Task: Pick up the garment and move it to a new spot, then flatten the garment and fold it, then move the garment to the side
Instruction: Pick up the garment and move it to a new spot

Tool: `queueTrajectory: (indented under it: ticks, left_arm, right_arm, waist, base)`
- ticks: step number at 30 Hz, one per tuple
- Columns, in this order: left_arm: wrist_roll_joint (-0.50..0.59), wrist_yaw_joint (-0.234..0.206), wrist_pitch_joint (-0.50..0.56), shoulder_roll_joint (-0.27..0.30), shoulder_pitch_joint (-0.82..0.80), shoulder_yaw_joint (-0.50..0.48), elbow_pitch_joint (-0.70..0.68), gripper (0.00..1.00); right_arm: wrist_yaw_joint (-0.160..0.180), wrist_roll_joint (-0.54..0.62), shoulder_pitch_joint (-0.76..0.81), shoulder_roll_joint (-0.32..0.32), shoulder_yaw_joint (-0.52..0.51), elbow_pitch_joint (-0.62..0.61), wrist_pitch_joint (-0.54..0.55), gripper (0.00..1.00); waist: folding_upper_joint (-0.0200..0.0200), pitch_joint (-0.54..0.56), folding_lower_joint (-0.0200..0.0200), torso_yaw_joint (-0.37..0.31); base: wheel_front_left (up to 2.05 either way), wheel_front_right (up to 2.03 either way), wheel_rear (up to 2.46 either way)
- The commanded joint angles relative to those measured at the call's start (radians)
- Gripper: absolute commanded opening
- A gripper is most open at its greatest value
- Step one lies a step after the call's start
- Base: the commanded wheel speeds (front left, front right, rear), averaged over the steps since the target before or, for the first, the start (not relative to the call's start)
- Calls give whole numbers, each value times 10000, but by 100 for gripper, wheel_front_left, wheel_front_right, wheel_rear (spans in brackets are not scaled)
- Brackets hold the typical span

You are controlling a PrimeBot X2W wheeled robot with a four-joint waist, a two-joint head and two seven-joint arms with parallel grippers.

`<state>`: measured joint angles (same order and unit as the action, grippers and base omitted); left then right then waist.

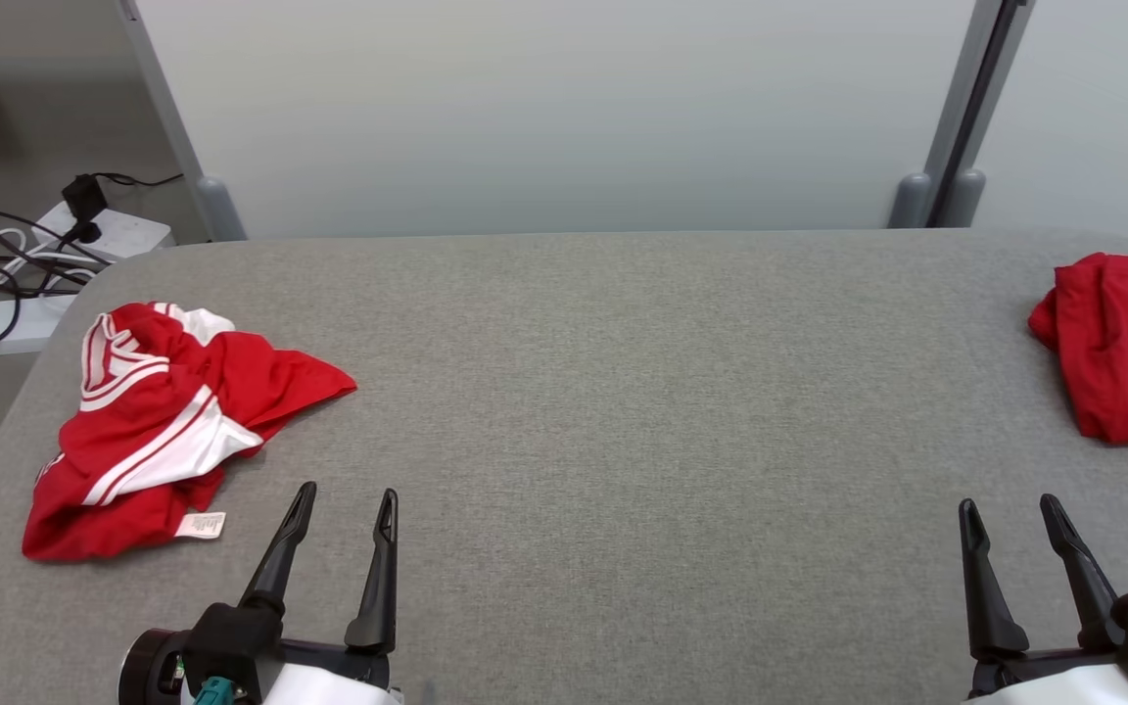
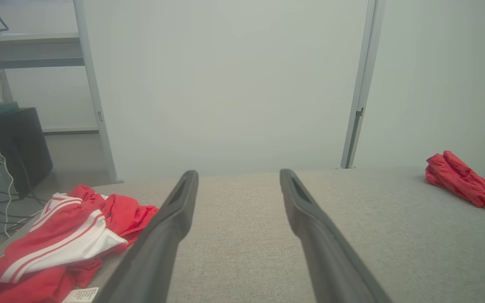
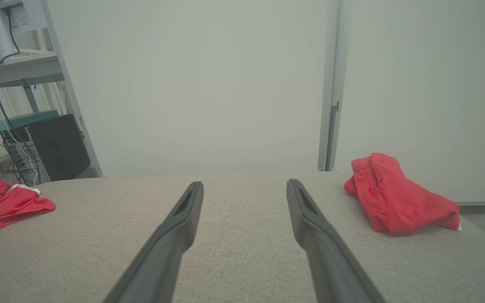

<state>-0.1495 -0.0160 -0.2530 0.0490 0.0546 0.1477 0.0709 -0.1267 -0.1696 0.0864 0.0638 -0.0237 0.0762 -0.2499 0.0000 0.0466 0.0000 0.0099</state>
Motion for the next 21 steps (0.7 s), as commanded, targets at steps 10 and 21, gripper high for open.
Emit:
queueTrajectory:
  ticks: [10,21]
  left_arm:
    - [-3,-518,-88,13,-443,-587,-484,100]
    - [24,-683,-88,13,-470,-687,-530,100]
  right_arm:
    - [-40,-177,-674,197,648,-250,-118,100]
    - [-40,-290,-721,188,828,-376,-118,100]
  waist:
    - [0,-59,0,751]
    - [0,-174,0,1682]
  base:
    - [0,0,0]
    - [0,0,0]
